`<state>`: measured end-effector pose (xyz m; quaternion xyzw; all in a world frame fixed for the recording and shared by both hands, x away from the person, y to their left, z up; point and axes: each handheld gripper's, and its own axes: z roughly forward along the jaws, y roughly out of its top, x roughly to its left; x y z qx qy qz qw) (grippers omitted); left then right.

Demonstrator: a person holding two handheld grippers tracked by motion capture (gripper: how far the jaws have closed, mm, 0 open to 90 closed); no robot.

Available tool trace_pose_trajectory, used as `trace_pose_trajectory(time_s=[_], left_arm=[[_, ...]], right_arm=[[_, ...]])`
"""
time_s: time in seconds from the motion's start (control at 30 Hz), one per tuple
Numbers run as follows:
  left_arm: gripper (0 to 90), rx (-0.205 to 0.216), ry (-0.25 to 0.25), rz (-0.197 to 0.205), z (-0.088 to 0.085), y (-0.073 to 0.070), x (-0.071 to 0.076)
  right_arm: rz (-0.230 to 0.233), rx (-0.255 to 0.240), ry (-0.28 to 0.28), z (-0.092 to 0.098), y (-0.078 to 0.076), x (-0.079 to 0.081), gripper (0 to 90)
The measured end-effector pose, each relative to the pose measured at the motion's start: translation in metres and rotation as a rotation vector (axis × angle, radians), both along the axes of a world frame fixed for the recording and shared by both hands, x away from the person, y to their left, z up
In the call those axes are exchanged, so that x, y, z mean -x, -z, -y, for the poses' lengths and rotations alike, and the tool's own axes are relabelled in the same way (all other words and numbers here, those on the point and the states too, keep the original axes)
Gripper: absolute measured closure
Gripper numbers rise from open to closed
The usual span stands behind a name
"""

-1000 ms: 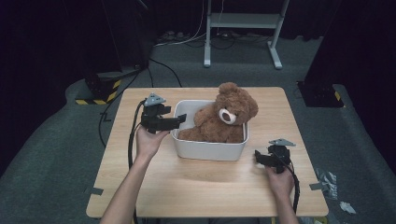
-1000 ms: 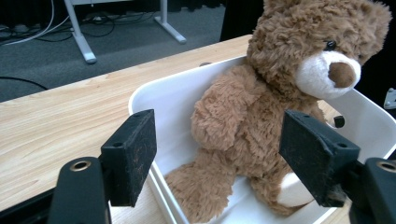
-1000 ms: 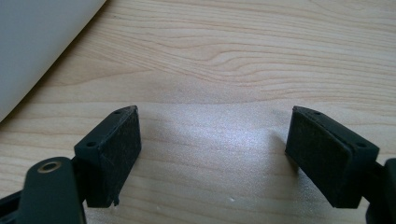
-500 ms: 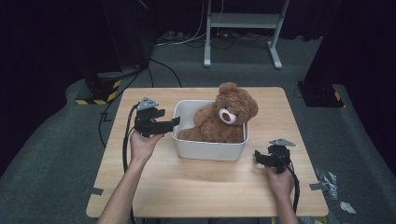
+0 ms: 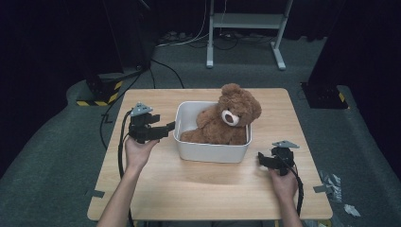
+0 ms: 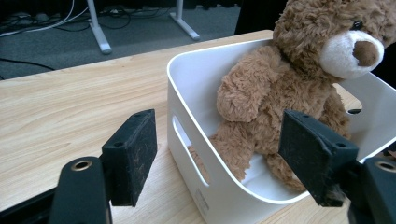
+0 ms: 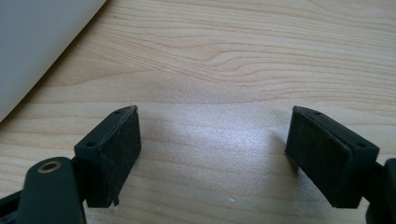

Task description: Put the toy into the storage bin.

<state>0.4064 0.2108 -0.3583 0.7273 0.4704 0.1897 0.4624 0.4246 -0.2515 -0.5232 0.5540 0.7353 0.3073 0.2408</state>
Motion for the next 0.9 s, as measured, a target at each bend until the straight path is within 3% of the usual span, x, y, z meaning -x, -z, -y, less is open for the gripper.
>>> trace_pose_trajectory(time_s=[0.23,0.27,0.47,0.5,0.67,0.83,0.9], left_arm=[[27.9,0.003,-0.028,0.003,-0.006,-0.001,0.007],[27.9,0.022,-0.049,0.018,-0.003,0.0,0.008],[27.7,-0.01,-0.04,0.008,-0.004,0.0,0.018],[27.7,0.006,-0.058,0.018,-0.002,0.001,0.019],[27.5,-0.007,-0.064,0.022,-0.002,0.001,0.026],[27.4,0.013,-0.08,0.026,-0.003,0.003,0.03],[27.4,0.015,-0.086,0.025,-0.004,0.004,0.033]], right_arm=[[-0.013,-0.001,-0.009,0.001,-0.001,0.0,17.6],[-0.016,-0.003,-0.007,0.001,-0.001,0.0,17.6],[-0.013,-0.001,-0.009,0.001,-0.001,0.0,17.6],[-0.019,-0.005,-0.006,0.0,-0.001,0.0,17.6],[-0.013,-0.001,-0.009,0.001,-0.001,0.0,17.6],[-0.02,-0.007,-0.006,0.0,-0.001,0.0,17.7],[-0.002,-0.004,0.0,0.0,0.0,-0.001,17.8]])
